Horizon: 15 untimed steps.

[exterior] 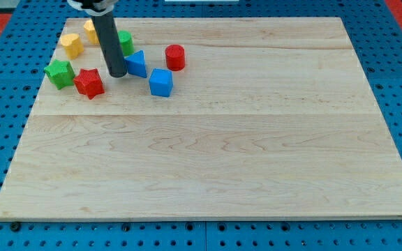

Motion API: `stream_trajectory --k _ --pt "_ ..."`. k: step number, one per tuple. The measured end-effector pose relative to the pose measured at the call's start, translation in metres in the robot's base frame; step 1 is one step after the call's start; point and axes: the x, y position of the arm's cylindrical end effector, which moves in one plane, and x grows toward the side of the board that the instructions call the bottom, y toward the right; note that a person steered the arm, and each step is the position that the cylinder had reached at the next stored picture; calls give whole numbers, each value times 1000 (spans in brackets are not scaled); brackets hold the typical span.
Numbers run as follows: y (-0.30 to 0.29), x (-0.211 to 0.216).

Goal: Move the red circle left to cube

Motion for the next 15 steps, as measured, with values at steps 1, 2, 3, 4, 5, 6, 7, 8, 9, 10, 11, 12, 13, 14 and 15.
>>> stream_trajectory --k 1,2,3,4,5,6,7,8,9,10,11,12,13,14,15 --pt "4 7" --pt "13 44" --pt "34 76" --pt "136 76" --pt "209 8" --pt "178 -92" --pt "109 -119" --pt "95 -100" --pt "79 -81" --pt "72 -66" --pt "91 -37" --pt "137 -11" --pt "177 31" --pt "218 56" --pt "261 54"
